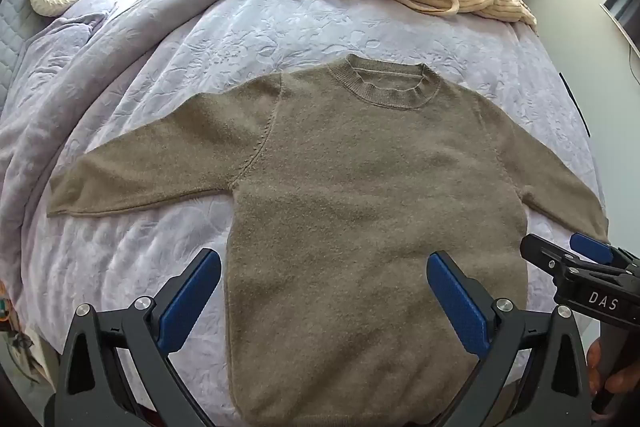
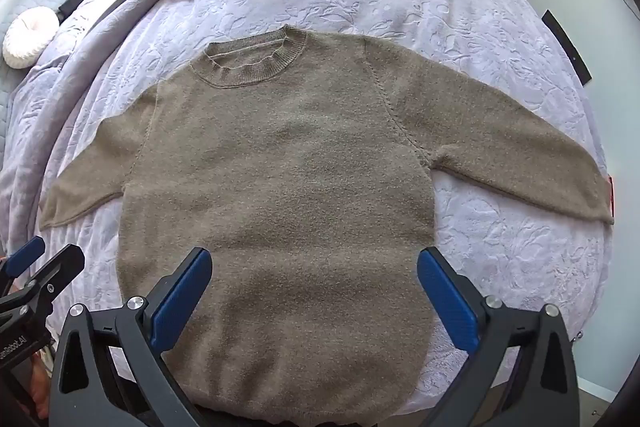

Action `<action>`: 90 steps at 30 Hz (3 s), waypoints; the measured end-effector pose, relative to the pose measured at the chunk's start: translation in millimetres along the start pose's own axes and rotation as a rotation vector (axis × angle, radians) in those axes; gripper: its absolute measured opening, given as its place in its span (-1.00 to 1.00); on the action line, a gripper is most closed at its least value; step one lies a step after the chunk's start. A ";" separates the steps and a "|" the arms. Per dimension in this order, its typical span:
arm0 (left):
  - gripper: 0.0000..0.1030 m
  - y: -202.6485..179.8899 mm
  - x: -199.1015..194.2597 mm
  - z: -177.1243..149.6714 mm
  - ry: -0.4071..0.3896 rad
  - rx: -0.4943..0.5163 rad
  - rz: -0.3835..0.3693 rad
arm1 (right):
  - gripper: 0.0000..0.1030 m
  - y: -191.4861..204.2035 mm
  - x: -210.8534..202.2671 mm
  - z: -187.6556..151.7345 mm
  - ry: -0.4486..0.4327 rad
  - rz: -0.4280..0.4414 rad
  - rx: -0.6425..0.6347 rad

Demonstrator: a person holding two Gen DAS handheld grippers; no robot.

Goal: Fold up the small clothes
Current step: 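Move both grippers over the flat taupe sweater toward its sleeves, then grasp the sleeve cuff with the left gripper and fold it across the body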

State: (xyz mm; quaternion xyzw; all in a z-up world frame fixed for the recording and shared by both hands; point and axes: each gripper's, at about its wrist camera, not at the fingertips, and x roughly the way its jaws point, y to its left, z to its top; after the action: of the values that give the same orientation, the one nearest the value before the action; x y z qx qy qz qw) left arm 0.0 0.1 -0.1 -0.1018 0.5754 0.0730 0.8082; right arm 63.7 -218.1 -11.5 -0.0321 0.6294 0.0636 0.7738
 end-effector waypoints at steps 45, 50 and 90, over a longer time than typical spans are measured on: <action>1.00 7.5 5.8 -6.7 0.020 -0.027 -0.011 | 0.99 6.0 -1.7 -4.3 0.023 -0.050 0.004; 1.00 13.9 10.8 -9.0 0.019 -0.047 -0.026 | 0.99 7.7 0.7 -8.7 0.038 -0.065 -0.006; 1.00 140.9 62.0 -39.5 0.086 -0.262 -0.059 | 0.99 112.6 24.8 -36.3 0.126 -0.034 -0.191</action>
State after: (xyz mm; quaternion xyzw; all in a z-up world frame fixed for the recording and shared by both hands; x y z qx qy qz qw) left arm -49.0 126.9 -82.5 -0.2262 0.5919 0.1192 0.7644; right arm 17.8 -110.0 -39.8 -0.1203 0.6672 0.1081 0.7271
